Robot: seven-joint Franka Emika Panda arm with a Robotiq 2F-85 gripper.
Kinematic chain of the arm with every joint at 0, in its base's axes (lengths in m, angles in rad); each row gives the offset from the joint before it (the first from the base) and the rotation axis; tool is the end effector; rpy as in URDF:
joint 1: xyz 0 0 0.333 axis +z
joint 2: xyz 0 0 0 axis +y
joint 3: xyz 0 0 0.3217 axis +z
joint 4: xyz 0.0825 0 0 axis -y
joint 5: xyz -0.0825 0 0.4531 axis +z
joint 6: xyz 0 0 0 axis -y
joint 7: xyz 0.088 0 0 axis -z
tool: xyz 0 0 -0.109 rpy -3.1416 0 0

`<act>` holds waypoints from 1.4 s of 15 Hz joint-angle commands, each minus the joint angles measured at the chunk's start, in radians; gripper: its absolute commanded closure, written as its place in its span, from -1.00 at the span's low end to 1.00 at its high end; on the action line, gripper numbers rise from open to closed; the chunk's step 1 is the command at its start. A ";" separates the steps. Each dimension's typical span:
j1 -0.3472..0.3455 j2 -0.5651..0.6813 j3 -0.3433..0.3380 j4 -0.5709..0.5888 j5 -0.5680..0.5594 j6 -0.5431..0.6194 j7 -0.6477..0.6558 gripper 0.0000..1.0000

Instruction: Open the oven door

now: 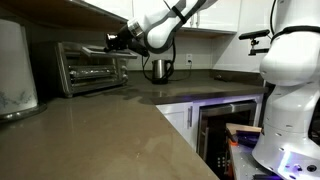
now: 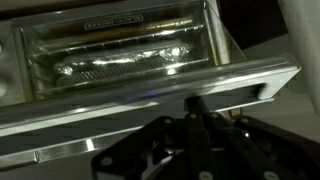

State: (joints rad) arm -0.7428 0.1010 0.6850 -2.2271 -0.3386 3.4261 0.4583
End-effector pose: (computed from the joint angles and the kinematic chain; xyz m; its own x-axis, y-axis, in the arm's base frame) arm 0.6318 -0.0062 0.4340 0.4438 -0.2144 0.8701 -0.0354 -0.9744 -0.2220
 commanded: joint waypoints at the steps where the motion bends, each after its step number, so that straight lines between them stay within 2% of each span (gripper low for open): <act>1: 0.001 -0.074 0.002 -0.081 0.028 -0.012 0.035 1.00; 15: 0.017 -0.200 0.004 -0.220 0.014 -0.022 0.160 1.00; 16: 0.212 -0.223 -0.170 -0.244 0.161 -0.009 0.013 1.00; 17: 0.240 -0.275 -0.228 -0.261 0.175 0.025 -0.040 1.00; 18: 0.080 -0.284 -0.090 -0.258 0.147 0.071 -0.020 1.00; 19: 0.123 -0.298 -0.124 -0.205 0.173 0.028 -0.043 1.00; 21: 0.083 -0.326 -0.101 -0.184 0.191 0.035 -0.062 1.00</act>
State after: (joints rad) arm -0.6121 -0.1616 0.5483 -2.4322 -0.1982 3.4612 0.4519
